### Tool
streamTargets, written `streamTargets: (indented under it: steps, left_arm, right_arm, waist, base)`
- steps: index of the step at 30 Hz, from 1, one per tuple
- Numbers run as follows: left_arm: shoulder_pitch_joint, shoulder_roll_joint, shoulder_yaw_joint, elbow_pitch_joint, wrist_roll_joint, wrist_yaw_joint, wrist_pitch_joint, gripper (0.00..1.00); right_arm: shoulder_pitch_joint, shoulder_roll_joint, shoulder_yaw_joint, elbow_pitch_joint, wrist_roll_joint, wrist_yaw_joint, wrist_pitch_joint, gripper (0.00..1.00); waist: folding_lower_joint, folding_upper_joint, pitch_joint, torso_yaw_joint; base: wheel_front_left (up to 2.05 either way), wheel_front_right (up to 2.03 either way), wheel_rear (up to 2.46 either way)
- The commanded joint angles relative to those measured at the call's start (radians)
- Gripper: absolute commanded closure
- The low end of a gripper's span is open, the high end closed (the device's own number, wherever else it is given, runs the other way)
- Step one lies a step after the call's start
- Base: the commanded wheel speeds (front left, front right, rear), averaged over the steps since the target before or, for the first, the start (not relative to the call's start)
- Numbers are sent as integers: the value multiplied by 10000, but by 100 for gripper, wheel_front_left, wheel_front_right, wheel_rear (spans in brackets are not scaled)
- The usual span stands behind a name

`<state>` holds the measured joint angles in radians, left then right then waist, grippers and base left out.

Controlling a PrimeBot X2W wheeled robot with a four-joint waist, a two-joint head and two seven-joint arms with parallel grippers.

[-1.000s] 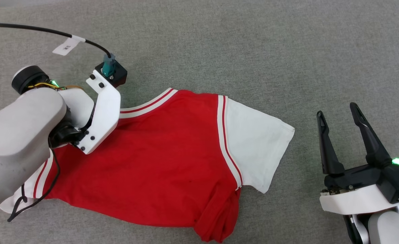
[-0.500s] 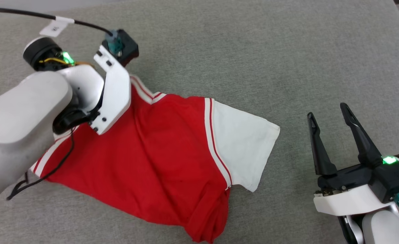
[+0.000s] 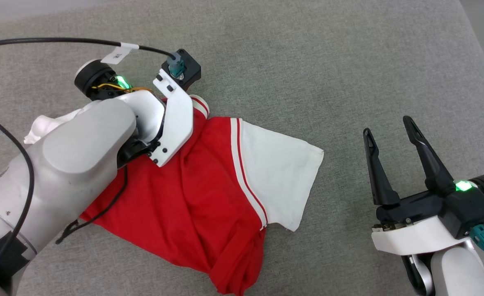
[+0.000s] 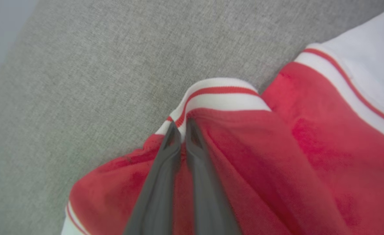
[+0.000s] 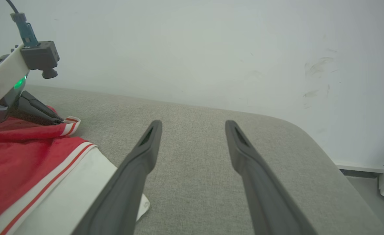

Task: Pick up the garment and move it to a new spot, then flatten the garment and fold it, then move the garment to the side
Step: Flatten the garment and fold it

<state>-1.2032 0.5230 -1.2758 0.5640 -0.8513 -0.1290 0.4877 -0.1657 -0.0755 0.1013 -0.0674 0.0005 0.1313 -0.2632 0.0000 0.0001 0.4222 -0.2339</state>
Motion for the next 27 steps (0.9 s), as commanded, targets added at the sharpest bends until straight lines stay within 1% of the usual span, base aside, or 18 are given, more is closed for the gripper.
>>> streamTargets:
  steps: [1, 2, 3, 5, 8, 9, 11, 14, 17, 19, 22, 25, 27]
  left_arm:
    - [284, 112, -89, 219, 149, 6, -224, 55]
    - [284, 112, -89, 219, 149, 6, -224, 55]
    - [158, 134, -65, 240, 281, 7, -615, 0]
    - [-123, 138, -46, 266, 458, 7, -1493, 0]
    - [-362, 232, 174, 378, 837, 40, -3174, 0]
    - [-344, 245, 319, 367, 918, 157, -3784, 0]
    - [-257, 345, 599, 282, 1146, 610, -4916, 0]
    - [261, 584, 1021, -18, 1297, 1549, -6344, 0]
    - [994, 905, 1411, -564, 1271, 2596, -7134, 0]
    - [1604, 1169, 1789, -1086, 1182, 3330, -7383, 0]
    - [2634, 1529, 2429, -2061, 1221, 4487, -7518, 0]
    - [3786, 1780, 3320, -3395, 1659, 5596, -7538, 0]
    - [4693, 1863, 3876, -4159, 1956, 6174, -7522, 0]
  right_arm:
    - [-93, 55, -11, 31, 38, -11, -19, 0]
    - [-93, 55, -11, 31, 38, -11, -19, 0]
    - [-87, 64, -6, 42, 39, -11, -21, 0]
    - [-65, 2, -43, 88, 23, -11, -21, 0]
    - [-61, -232, -123, 104, 39, -11, -19, 0]
    - [-78, -314, -156, 106, 47, -11, -21, 0]
    - [-156, -530, -265, 112, 51, -11, -21, 0]
    - [-314, -948, -358, 175, 103, -11, -21, 0]
    - [-608, -1454, -295, 342, 228, -11, -21, 0]
    - [-872, -1889, -90, 521, 372, -11, 137, 0]
    - [-1302, -2673, 387, 606, 633, -11, 811, 0]
    - [-1812, -3555, 1104, 546, 1224, -11, 1883, 0]
    - [-2146, -4200, 1671, 513, 1753, -11, 2775, 0]
  waist:
    - [0, -1, -84, 41]
    - [0, -1, -84, 41]
    - [0, -1, -146, 81]
    - [0, -1, -322, 193]
    - [0, -1, -682, 400]
    - [0, -1, -827, 478]
    - [0, -1, -1116, 659]
    - [0, -1, -1525, 946]
    - [0, -1, -1838, 1255]
    - [0, -1, -2002, 1445]
    - [0, -1, -2192, 1752]
    - [0, -1, -2294, 2045]
    - [0, -1, -2340, 2235]
  base:
    - [0, 0, 0]
    - [0, 0, 0]
    - [0, 0, 0]
    - [0, 0, 0]
    - [0, 0, 0]
    - [0, 0, 0]
    - [0, 0, 0]
    - [0, 0, 0]
    - [0, 0, 0]
    - [0, 0, 0]
    - [0, 0, 0]
    - [0, 0, 0]
    - [0, 0, 0]
